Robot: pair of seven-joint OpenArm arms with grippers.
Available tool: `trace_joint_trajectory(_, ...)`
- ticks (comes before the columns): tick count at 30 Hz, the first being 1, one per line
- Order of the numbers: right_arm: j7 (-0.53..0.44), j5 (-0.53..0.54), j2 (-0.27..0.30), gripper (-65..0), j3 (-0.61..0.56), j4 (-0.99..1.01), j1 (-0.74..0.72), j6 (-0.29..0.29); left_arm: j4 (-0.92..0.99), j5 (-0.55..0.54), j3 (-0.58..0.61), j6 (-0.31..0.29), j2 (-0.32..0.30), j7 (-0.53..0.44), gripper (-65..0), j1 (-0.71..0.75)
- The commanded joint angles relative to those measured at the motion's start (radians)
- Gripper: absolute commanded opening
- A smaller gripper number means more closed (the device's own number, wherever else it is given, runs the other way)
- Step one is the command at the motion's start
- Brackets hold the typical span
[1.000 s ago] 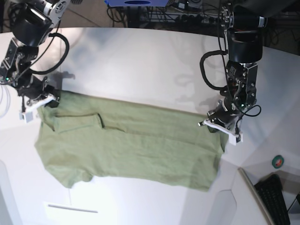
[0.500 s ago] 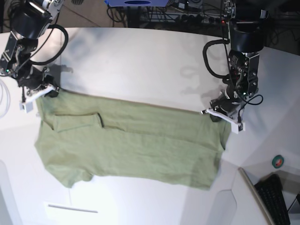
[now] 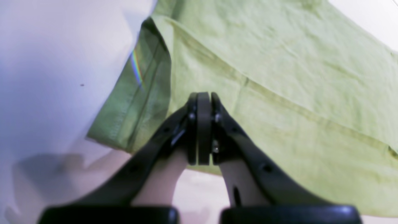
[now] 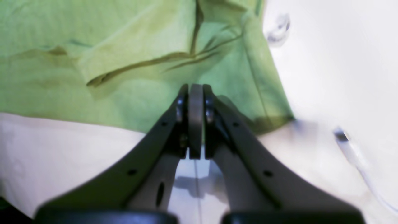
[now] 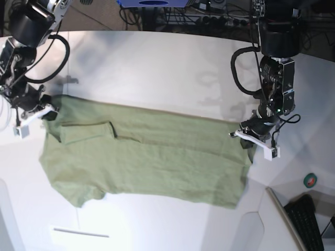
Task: Layout the t-shirt on the table in an organized manner, then fold the t-shirt properly
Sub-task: 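Release the fold and regrasp the folded edge with both grippers, then drag the t-shirt with both grippers away from the hem to straighten it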
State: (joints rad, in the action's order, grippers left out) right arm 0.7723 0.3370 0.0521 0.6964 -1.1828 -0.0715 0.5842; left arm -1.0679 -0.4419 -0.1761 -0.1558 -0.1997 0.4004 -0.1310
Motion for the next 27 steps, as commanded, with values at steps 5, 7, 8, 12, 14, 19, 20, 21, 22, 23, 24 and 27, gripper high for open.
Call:
trace_joint_trajectory(5, -0.012, 0.018, 0.045, -65.0, 0.001, 0.131, -0.067, 0.009, 0.173, -0.004, -0.001, -0.001, -0.014, -0.022, -65.0, -0.092)
trace_joint_trajectory(7, -0.012, 0.018, 0.045, -65.0, 0.004, 0.136, -0.064, 0.009, 0.191, -0.004, -0.001, -0.001, -0.024, -0.022, -65.0, -0.091)
trace_joint_trajectory(8, -0.012, 0.018, 0.045, -65.0, 0.007, 0.136, -0.052, 0.009, 0.191, -0.004, -0.001, -0.001, -0.030, -0.022, -65.0, -0.085)
trace_joint_trajectory(12, -0.012, 0.020, 0.045, -65.0, 0.010, 0.134, 0.005, 0.009, 0.194, -0.004, -0.001, -0.001, -0.047, -0.022, -65.0, -0.055)
trace_joint_trajectory(14, -0.014, 0.020, 0.041, -65.0, 0.010, 0.134, 0.035, 0.009, 0.190, -0.010, -0.001, -0.001, -0.063, -0.022, -65.0, -0.032)
trace_joint_trajectory(19, -0.040, 0.021, 0.036, -65.0, 0.010, 0.132, 0.092, 0.009, 0.176, -0.010, -0.001, -0.001, -0.067, -0.021, -65.0, 0.024)
trace_joint_trajectory(20, -0.040, 0.021, 0.036, -65.0, 0.010, 0.123, 0.100, 0.009, 0.160, -0.010, -0.001, -0.001, -0.067, -0.021, -65.0, 0.043)
trace_joint_trajectory(21, -0.040, 0.023, 0.032, -65.0, 0.009, 0.106, 0.112, 0.009, 0.140, -0.010, -0.001, -0.001, -0.067, -0.021, -65.0, 0.060)
trace_joint_trajectory(22, -0.040, 0.023, 0.018, -65.0, 0.007, 0.083, 0.129, 0.009, 0.119, -0.010, -0.001, -0.001, -0.067, -0.021, -65.0, 0.075)
trace_joint_trajectory(23, -0.040, 0.023, 0.007, -65.0, 0.007, 0.053, 0.144, 0.009, 0.096, -0.010, -0.001, -0.001, -0.067, -0.021, -65.0, 0.090)
trace_joint_trajectory(24, -0.038, 0.023, -0.001, -65.0, 0.004, 0.024, 0.160, 0.009, 0.079, -0.010, -0.001, -0.001, -0.067, -0.021, -65.0, 0.101)
trace_joint_trajectory(27, -0.037, 0.021, -0.027, -65.0, 0.003, -0.059, 0.209, 0.009, 0.039, -0.011, -0.003, -0.001, -0.067, -0.016, -65.0, 0.126)
